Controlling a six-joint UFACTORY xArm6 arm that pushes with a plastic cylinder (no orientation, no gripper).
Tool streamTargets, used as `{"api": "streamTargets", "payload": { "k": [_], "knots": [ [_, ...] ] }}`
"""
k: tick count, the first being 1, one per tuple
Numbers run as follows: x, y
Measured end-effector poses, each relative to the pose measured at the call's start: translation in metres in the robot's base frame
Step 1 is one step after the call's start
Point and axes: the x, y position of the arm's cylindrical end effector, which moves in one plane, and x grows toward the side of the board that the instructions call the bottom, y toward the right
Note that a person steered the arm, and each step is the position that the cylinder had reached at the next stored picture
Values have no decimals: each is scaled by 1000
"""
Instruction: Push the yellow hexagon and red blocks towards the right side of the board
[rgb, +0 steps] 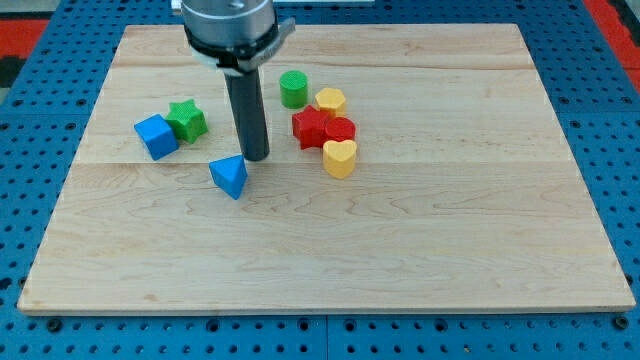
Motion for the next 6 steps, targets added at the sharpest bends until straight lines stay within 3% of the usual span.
{"api": "streamTargets", "payload": {
  "k": [2,5,6],
  "knots": [
    [-14,-2],
    [-63,103],
    [-66,55]
  ]
}}
